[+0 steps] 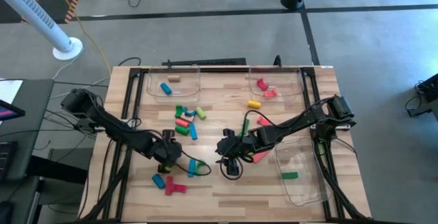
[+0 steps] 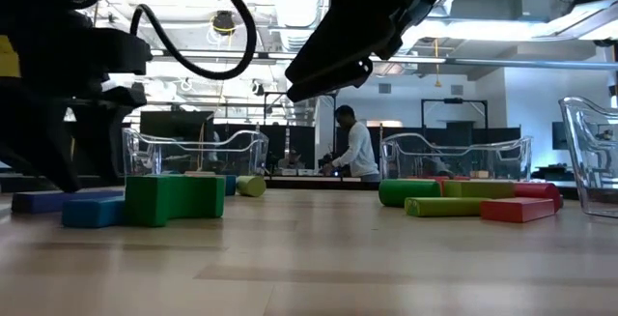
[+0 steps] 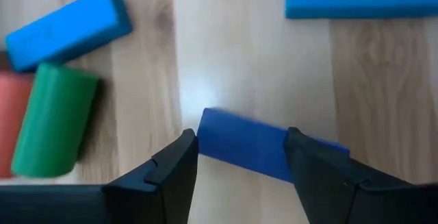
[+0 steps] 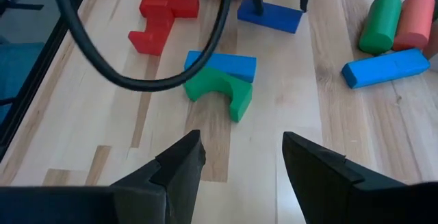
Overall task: Sort blocks by size
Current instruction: Put the blue rectangular block into the bottom transparent bin
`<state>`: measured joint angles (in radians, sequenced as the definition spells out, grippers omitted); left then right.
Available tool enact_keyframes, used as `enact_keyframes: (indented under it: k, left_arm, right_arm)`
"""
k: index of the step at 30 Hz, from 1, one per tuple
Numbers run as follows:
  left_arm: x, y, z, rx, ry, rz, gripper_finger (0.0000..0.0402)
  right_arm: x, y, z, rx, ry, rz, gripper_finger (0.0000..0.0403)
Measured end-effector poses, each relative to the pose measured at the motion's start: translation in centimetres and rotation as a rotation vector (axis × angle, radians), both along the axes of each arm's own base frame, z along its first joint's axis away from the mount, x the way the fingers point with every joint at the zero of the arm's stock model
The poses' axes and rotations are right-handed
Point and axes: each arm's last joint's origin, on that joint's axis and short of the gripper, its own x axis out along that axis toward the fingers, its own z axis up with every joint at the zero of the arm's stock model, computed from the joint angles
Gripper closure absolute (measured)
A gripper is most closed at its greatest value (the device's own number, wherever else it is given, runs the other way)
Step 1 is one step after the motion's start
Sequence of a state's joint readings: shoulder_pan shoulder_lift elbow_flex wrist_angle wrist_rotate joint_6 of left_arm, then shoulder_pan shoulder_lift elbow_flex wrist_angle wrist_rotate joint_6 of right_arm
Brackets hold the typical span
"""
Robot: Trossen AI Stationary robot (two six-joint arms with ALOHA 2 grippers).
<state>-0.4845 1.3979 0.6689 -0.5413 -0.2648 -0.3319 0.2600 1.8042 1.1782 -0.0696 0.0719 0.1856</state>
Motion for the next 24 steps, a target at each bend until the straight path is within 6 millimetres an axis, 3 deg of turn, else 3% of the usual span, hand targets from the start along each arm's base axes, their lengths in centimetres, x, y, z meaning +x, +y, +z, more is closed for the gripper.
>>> enact_keyframes:
  k: [8, 16, 20, 24]
  left_arm:
    - [0.0, 0.8, 0.6, 0.034, 0.023, -0.152, 0.0212]
    - [0.1, 0.8, 4.1, 0.054, -0.073, -0.191, 0.0223]
    - [-0.2, 1.2, 5.1, -0.040, -0.127, -0.018, 0.0224]
    - [-0.7, 1.3, 4.9, -0.133, -0.082, 0.162, 0.0224]
  right_arm:
    - [0.0, 0.0, 0.0, 0.010, -0.002, -0.008, 0.0173]
    - [0.0, 0.0, 0.0, 0.013, -0.001, -0.010, 0.0173]
    - [0.0, 0.0, 0.0, 0.012, -0.001, -0.010, 0.0173]
    - [0.0, 0.0, 0.0, 0.013, 0.000, -0.009, 0.0173]
